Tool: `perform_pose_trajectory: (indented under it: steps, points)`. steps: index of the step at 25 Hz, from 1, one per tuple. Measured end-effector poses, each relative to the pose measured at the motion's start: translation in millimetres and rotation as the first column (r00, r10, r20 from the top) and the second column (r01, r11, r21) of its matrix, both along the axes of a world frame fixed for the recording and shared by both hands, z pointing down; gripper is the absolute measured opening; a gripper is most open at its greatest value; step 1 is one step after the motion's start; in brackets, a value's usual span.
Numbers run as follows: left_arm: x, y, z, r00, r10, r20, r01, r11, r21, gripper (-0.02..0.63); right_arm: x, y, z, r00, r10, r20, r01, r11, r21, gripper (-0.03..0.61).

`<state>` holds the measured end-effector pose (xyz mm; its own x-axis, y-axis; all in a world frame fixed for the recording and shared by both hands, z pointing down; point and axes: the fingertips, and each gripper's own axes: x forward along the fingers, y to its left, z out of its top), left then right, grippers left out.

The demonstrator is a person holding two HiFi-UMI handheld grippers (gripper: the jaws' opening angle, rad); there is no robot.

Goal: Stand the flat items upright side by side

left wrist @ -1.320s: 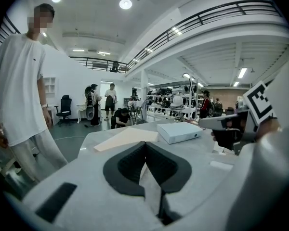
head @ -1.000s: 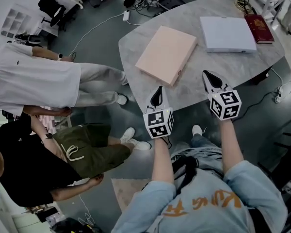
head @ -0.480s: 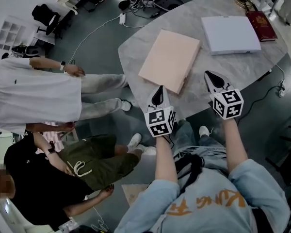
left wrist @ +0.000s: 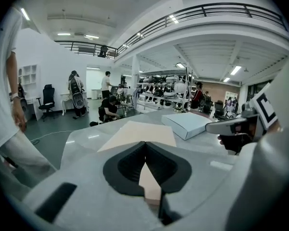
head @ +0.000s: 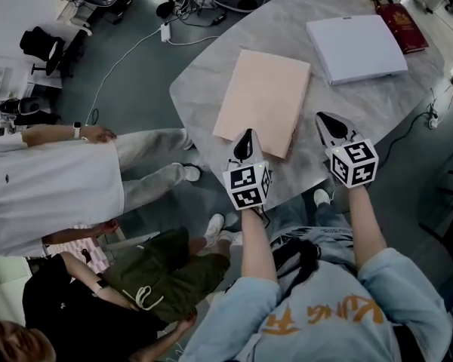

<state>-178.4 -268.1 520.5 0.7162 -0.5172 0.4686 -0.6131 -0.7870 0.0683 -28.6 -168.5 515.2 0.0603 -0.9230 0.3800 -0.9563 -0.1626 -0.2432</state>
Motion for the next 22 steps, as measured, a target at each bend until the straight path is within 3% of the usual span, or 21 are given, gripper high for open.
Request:
perform_pose_trajectory:
  steps: [11,19,22]
  points:
    - [13.7,-57.4,35.8,0.990,0.124,0.073,-0.122,0.992,-0.024,0.012,11.2,-30.2,38.2,0.997,0.080,0.022,-0.079,0.995,-0.061,0.002]
    - [9.3,-85.6,41.9,0.972,0.208,0.105,-0.205,0.978,-0.039,0.012,-3.6,-45.1,46.2,0.991,0.125,0.038,-0.121,0.988,-0.091,0.009]
    - [13.9,-100.1,51.0,0.963,0.242,0.116,-0.237,0.970,-0.051,0.048,-4.3,-56.4,56.2,0.990,0.131,0.057,-0.125,0.987,-0.101,0.025]
